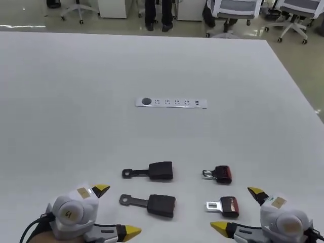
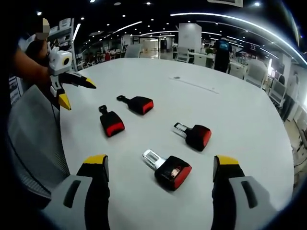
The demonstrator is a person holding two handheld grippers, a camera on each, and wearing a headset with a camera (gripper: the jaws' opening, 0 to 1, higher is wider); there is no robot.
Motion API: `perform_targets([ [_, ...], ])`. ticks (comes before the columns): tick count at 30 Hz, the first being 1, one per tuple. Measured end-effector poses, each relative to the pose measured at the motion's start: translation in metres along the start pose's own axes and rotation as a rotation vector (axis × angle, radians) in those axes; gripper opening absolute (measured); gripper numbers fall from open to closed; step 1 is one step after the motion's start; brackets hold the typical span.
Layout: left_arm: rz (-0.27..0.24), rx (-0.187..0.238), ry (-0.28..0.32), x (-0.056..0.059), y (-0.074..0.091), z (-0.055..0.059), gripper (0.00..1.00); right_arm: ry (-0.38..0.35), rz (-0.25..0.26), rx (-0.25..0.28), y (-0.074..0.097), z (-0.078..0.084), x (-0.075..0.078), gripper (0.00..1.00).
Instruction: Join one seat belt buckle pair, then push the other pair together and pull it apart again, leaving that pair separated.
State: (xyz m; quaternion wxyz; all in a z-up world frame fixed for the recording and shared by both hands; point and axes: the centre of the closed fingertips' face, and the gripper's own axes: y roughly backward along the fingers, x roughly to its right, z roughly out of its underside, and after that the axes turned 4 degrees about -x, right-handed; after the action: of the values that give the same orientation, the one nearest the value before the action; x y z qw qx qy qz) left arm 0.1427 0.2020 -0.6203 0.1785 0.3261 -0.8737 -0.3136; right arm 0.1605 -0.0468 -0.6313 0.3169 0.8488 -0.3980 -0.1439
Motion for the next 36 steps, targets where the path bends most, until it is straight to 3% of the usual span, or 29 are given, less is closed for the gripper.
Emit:
perform_targets([
  [4,0.016,-0.019,-0.022,0.003,-0.006,-0.004,0.86,0.003,-0.023,-0.007,-0.006,0.005,0.001,0.88],
  [15,0.089,-0.076,-0.099,0.007,-0.024,-0.001,0.8,0.021,-0.123,-0.054,-0.014,0.011,0.0,0.82],
  [26,0.134,-0.124,-0.167,0.009,-0.04,0.001,0.75,0.052,-0.194,-0.078,-0.026,0.014,0.008,0.78],
  [30,0.161,-0.141,-0.226,0.012,-0.046,-0.001,0.73,0.065,-0.23,-0.096,-0.029,0.018,0.01,0.77],
  [36,0.197,-0.165,-0.263,0.012,-0.059,-0.001,0.71,0.088,-0.274,-0.117,-0.034,0.021,0.009,0.71],
])
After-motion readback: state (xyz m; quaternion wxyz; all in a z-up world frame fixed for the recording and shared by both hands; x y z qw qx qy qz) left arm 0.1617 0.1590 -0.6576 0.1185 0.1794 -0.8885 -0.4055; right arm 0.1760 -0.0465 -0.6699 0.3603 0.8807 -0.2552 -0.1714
